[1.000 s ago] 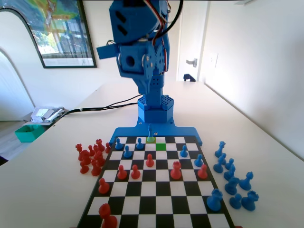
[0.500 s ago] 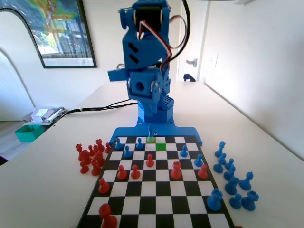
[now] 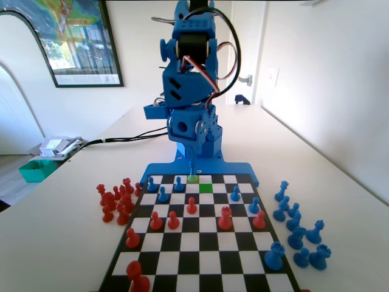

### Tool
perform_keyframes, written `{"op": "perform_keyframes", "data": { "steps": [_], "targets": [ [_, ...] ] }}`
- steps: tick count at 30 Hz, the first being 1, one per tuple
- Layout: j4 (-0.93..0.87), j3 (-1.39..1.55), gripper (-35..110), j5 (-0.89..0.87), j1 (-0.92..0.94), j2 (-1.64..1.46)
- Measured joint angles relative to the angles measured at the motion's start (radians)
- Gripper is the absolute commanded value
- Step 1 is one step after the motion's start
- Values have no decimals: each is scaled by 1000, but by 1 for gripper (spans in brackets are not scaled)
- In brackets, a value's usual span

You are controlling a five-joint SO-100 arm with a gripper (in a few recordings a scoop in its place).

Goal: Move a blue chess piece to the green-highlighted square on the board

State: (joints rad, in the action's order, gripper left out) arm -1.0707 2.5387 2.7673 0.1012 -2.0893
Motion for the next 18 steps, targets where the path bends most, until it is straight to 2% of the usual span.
{"op": "perform_keyframes", "data": {
  "steps": [18],
  "targets": [
    [133,123,10,17,2,-2]
  ]
}}
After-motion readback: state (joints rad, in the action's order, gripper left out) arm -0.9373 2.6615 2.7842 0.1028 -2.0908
